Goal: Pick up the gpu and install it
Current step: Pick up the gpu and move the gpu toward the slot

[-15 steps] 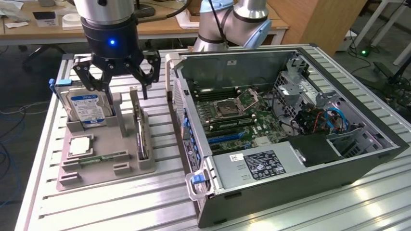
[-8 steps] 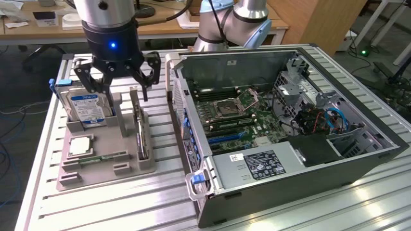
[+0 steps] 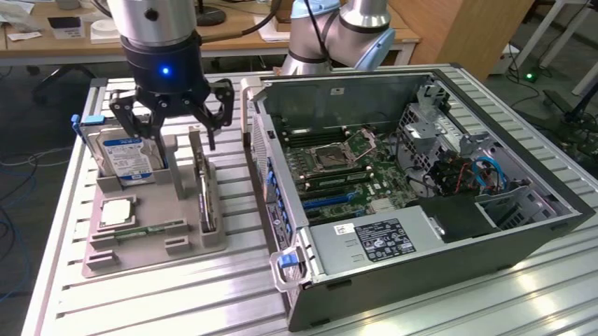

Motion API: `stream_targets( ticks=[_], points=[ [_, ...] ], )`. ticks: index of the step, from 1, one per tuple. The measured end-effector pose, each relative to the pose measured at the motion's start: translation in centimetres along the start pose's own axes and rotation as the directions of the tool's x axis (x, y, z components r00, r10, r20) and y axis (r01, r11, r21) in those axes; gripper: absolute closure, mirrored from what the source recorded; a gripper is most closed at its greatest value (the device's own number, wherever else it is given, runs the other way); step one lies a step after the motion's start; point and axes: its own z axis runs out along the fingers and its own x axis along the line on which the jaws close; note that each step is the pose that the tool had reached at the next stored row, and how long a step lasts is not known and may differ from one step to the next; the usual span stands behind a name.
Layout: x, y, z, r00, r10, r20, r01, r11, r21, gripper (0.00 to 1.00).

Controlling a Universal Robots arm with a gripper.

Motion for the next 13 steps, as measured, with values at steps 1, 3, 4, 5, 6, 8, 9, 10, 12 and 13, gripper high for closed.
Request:
stream_targets(
  ticks=[1,3,4,5,6,8,9,10,12,13],
  points=[
    [0.0,0.0,0.09,1.0,0.0,0.0,0.0,1.0,0.0001,0.28],
    [0.0,-0.01,0.32,1.0,0.0,0.0001,0.0,1.0,0.0003,0.28],
    [0.0,-0.01,0.42,1.0,0.0,0.0001,0.0,1.0,0.0004,0.28],
    [0.0,-0.02,0.53,1.0,0.0,0.0001,0.0,1.0,0.0006,0.28],
    [0.0,-0.02,0.63,1.0,0.0,0.0001,0.0,1.0,0.0007,0.28],
    [0.0,-0.03,0.82,1.0,0.0,0.0002,0.0,1.0,0.0008,0.28],
    [0.0,-0.03,0.91,1.0,0.0,0.0003,0.0,1.0,0.001,0.28],
    [0.0,-0.04,1.01,1.0,0.0,0.0003,0.0,1.0,0.001,0.28],
    [0.0,-0.05,1.25,1.0,0.0,0.0003,0.0,1.0,0.0013,0.28],
    [0.0,-0.05,1.4,1.0,0.0,0.0004,0.0,1.0,0.0014,0.28]
  ],
)
